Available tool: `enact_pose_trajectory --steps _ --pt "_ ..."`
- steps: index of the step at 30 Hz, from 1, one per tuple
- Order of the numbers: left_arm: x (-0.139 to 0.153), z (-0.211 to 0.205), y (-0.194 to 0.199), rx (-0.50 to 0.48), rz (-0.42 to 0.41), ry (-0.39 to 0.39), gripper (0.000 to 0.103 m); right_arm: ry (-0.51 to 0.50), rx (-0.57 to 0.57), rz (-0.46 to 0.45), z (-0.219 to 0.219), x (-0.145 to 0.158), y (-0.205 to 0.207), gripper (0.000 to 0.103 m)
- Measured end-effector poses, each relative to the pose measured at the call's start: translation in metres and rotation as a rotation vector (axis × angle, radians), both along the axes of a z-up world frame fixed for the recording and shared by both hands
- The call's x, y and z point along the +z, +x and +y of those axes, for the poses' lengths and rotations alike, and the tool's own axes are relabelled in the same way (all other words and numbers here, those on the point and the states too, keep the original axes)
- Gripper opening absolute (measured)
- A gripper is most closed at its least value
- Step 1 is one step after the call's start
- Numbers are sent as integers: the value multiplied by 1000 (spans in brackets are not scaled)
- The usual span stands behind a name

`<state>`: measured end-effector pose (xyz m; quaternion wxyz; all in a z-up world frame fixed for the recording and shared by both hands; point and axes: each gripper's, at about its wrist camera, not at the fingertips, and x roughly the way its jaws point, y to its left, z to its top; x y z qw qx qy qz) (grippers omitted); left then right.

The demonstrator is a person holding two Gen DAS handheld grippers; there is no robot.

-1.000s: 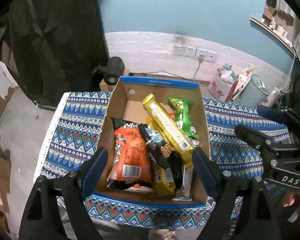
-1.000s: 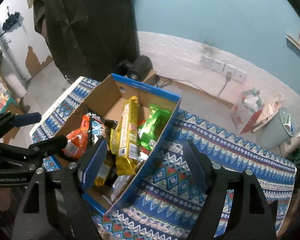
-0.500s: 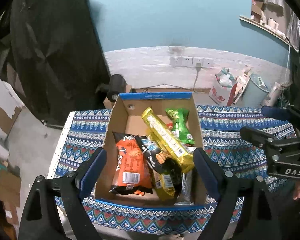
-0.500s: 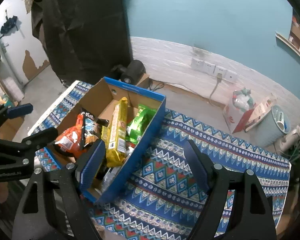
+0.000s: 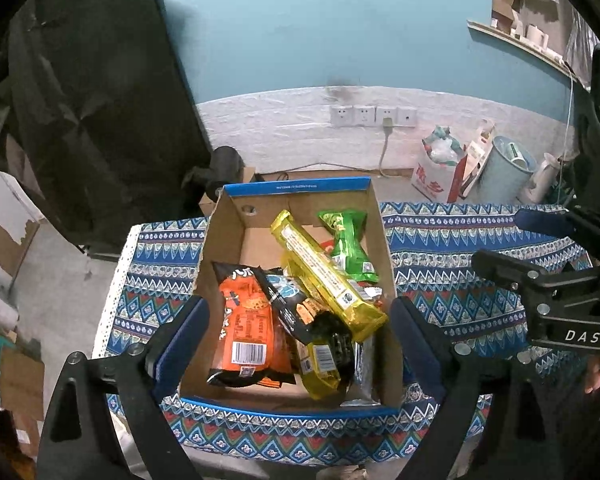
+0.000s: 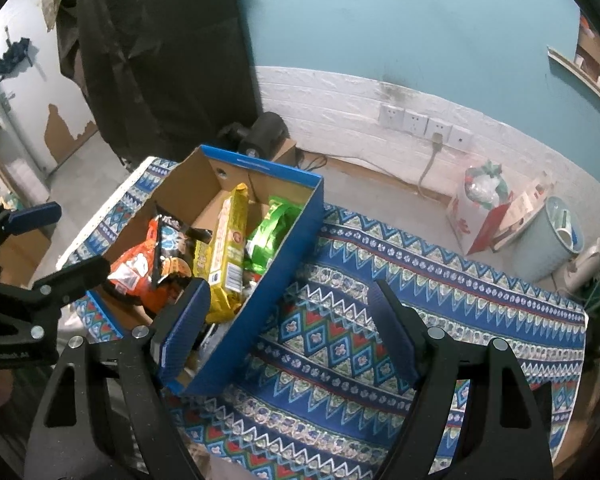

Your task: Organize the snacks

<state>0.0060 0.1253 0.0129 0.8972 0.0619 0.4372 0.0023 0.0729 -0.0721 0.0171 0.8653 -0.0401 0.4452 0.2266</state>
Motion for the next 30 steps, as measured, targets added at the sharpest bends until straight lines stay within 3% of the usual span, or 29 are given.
enact_pose_trajectory --steps 30 --pt "2 1 -2 13 11 -7 93 -11 -2 9 -1 -5 0 80"
